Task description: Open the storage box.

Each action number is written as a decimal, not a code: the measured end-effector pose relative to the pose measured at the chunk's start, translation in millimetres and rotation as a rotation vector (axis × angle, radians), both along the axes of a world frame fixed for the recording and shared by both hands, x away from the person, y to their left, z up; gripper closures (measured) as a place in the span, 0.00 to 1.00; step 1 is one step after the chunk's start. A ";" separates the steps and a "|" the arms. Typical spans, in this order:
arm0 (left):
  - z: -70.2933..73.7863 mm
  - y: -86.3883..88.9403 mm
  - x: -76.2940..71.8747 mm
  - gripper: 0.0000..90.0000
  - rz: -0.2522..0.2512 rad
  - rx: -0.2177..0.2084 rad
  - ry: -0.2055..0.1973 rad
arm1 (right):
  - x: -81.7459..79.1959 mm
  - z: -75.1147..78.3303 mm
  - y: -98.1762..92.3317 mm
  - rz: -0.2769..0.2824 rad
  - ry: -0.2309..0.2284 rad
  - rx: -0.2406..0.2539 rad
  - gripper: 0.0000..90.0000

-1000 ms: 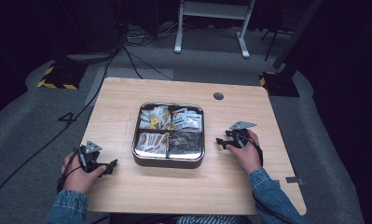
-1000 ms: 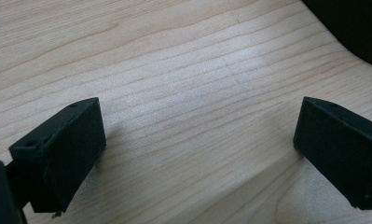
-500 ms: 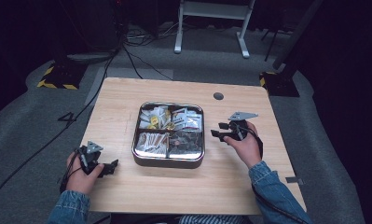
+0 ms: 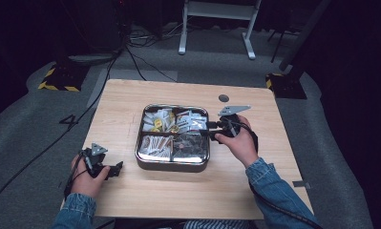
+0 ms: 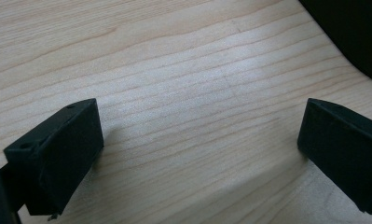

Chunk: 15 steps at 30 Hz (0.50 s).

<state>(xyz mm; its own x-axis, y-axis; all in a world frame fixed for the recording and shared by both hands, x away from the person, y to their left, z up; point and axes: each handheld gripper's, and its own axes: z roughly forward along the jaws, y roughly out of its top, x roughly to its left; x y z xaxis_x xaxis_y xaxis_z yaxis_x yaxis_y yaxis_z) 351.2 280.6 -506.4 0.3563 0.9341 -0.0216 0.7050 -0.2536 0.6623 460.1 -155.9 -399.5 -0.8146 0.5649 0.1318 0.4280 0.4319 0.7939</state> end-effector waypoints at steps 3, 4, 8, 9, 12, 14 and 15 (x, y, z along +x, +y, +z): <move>0.0 -0.4 0.2 0.00 0.000 -0.002 0.000 | 1.9 4.3 17.5 0.033 -0.017 -0.016 0.57; -0.1 -0.6 0.3 0.00 0.000 -0.002 0.000 | 2.6 5.1 23.2 0.044 -0.024 -0.019 0.57; -0.1 -0.6 0.4 0.00 -0.001 -0.003 0.000 | 6.4 4.9 40.6 0.049 -0.037 -0.027 0.56; -0.1 -0.6 0.4 0.00 -0.001 -0.002 0.000 | 7.6 4.1 43.5 0.040 -0.037 -0.025 0.56; -0.1 -0.6 0.4 0.01 -0.001 -0.003 0.000 | 12.3 -0.4 51.5 0.034 -0.023 -0.020 0.55; -0.1 -0.6 0.3 0.01 -0.001 -0.002 0.000 | 15.7 -4.3 56.9 0.039 -0.012 -0.022 0.54; -0.1 -0.6 0.4 0.01 -0.001 -0.002 0.000 | 17.2 -6.4 59.6 0.040 -0.010 -0.023 0.53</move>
<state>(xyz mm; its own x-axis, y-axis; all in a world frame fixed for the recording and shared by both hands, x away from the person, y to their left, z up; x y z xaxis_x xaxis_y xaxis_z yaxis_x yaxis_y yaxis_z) 351.6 280.0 -506.5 0.3571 0.9338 -0.0237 0.7047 -0.2527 0.6630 477.4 -96.2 -406.0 -0.8375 0.5350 0.1111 0.4026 0.4667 0.7874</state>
